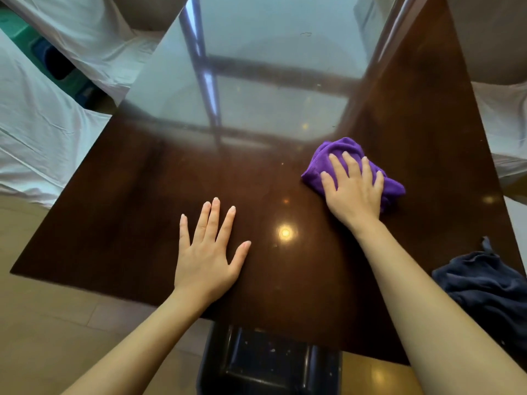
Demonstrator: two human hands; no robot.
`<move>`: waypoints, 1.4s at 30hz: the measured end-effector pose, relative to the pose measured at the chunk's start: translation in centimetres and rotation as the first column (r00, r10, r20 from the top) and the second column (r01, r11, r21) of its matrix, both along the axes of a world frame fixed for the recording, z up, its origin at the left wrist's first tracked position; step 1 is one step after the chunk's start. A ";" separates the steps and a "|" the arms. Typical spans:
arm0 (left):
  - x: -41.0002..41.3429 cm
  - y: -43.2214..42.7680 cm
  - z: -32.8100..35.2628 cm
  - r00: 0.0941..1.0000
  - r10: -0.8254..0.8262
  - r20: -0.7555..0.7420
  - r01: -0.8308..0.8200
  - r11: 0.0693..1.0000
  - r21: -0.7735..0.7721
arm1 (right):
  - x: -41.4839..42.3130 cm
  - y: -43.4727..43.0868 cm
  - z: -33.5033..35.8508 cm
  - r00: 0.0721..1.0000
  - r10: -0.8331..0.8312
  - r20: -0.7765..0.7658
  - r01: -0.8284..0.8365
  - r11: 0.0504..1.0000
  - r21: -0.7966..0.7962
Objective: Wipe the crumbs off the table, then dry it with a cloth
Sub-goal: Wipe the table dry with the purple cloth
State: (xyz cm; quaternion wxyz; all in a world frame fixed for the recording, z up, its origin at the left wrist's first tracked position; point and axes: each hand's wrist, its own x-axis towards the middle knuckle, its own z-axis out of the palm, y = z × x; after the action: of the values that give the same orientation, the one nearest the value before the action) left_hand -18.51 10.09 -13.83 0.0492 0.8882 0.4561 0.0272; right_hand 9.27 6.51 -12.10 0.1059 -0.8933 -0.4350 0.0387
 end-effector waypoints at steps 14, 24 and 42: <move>0.2 -1.0 2.0 0.956 -0.176 0.235 0.217 0.963 -0.161 | -12.7 -11.2 1.0 0.834 0.530 -0.151 -0.536 0.844 0.003; 3.0 -8.1 3.3 0.838 -0.506 0.204 0.521 0.853 -0.023 | -11.2 -17.8 2.5 0.884 0.407 -0.230 -0.396 0.913 0.097; 30.9 -10.5 6.6 0.911 -0.382 0.155 0.380 0.924 0.042 | 15.5 -16.9 6.7 0.909 0.399 -0.122 -0.380 0.912 0.154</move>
State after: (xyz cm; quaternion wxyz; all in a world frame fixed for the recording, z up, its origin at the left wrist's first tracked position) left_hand 12.36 -0.45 -7.25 0.0850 0.9552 0.2687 0.0908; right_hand 24.72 -10.43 -5.40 0.1851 -0.7744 -0.5969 0.0990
